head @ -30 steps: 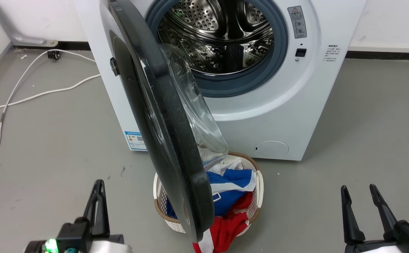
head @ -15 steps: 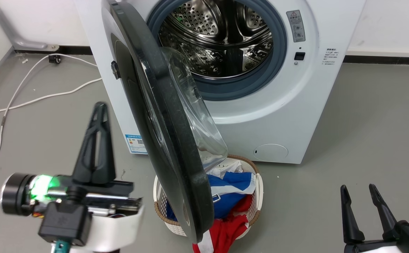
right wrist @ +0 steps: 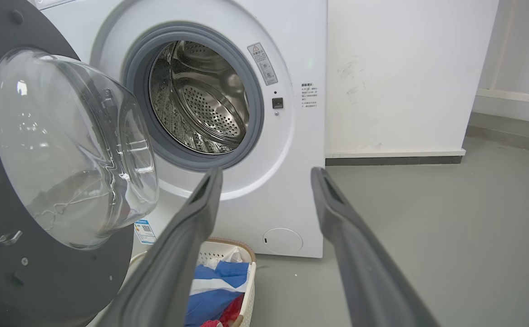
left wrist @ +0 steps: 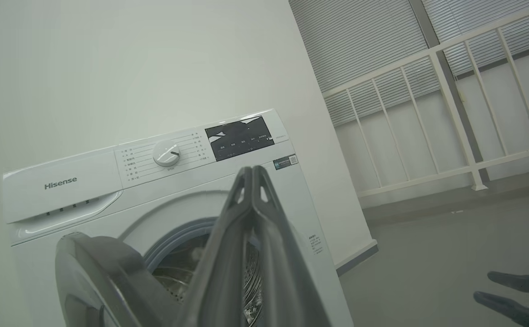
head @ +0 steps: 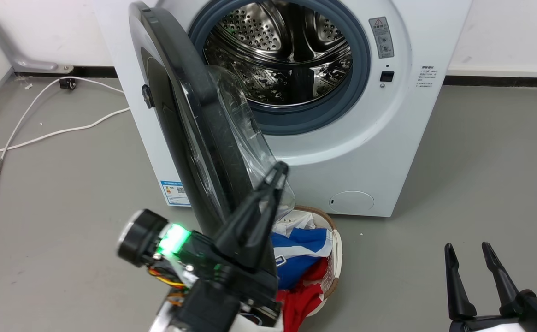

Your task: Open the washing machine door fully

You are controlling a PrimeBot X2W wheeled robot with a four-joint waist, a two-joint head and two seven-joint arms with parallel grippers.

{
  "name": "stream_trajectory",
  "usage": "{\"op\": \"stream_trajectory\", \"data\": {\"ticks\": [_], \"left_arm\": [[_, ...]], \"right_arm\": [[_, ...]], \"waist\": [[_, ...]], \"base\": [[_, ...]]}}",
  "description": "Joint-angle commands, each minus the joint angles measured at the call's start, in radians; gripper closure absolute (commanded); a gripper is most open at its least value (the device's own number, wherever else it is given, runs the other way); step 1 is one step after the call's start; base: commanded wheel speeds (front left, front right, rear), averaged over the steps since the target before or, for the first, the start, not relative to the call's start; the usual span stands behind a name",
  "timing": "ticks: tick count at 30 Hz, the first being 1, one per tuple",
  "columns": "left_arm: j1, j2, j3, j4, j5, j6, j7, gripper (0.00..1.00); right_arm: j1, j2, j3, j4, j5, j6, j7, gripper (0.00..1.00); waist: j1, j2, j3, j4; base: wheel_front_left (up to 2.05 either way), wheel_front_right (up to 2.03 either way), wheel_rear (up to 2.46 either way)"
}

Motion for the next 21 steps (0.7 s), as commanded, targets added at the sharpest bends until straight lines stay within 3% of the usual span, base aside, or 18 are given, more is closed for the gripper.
{"op": "stream_trajectory", "data": {"ticks": [1,10,21], "left_arm": [[0.005,-0.002,-0.02,0.018,-0.002,-0.008,0.012,1.0],[0.048,-0.01,-0.131,0.158,-0.03,-0.026,0.05,1.0],[0.066,-0.016,-0.146,0.356,-0.058,-0.007,0.045,1.0]], "right_arm": [[0.009,0.003,0.002,-0.003,0.0,0.0,-0.002,0.0],[0.0,0.003,0.011,0.0,0.002,0.0,-0.002,0.0],[-0.014,0.003,0.022,0.009,0.003,0.0,-0.002,0.0]], "waist": [[-0.0001,-0.0001,0.002,0.001],[-0.0001,-0.0001,0.013,0.003],[-0.0001,-0.0001,0.027,0.007]], "base": [[0.0,0.0,0.0],[0.0,0.0,0.0],[0.0,0.0,0.0]]}}
